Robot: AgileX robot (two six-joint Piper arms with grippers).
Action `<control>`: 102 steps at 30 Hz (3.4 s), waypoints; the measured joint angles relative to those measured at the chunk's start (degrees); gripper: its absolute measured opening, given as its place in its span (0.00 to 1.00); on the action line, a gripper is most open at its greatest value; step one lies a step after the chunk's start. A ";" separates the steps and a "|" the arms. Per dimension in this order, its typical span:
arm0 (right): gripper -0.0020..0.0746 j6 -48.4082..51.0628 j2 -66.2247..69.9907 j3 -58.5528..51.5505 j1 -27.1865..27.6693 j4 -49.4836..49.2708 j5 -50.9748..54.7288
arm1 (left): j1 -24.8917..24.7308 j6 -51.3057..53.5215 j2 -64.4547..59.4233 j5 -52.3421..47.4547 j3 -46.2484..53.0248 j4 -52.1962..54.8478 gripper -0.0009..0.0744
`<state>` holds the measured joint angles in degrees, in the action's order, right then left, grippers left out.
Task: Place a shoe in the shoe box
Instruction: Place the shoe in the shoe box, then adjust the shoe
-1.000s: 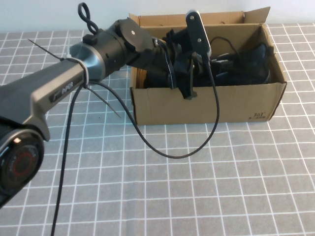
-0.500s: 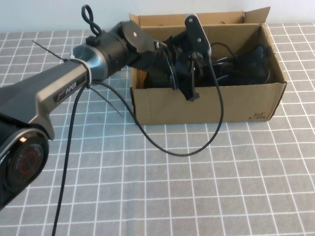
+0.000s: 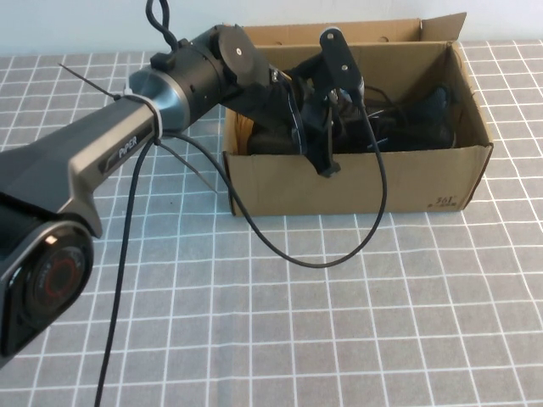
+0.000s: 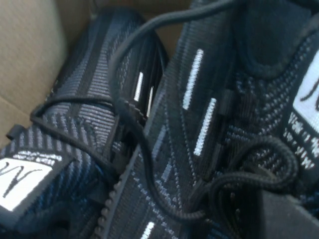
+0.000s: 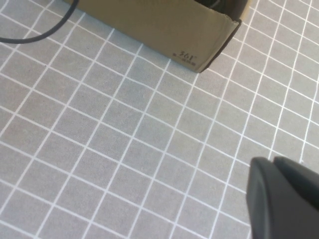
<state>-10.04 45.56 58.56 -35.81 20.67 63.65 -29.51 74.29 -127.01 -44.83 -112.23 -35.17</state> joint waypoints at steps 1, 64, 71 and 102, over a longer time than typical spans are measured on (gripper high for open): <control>0.01 0.00 0.00 0.00 0.00 0.00 0.00 | 0.00 0.00 -0.15 0.28 -0.11 0.00 0.04; 0.01 -2.97 3.90 0.00 0.00 -9.94 -5.08 | 0.00 -38.51 11.40 -3.40 -0.44 17.37 0.53; 0.01 -2.97 4.12 0.00 0.00 -9.94 -5.56 | 0.00 -44.34 5.86 -0.80 -0.44 21.23 0.54; 0.01 -1.68 7.65 0.00 0.00 -9.94 -7.77 | 0.60 -59.00 0.01 -2.74 -0.78 30.83 0.40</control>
<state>-11.72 53.21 58.56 -35.81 10.73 55.87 -28.92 15.28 -127.00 -47.57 -113.00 -4.34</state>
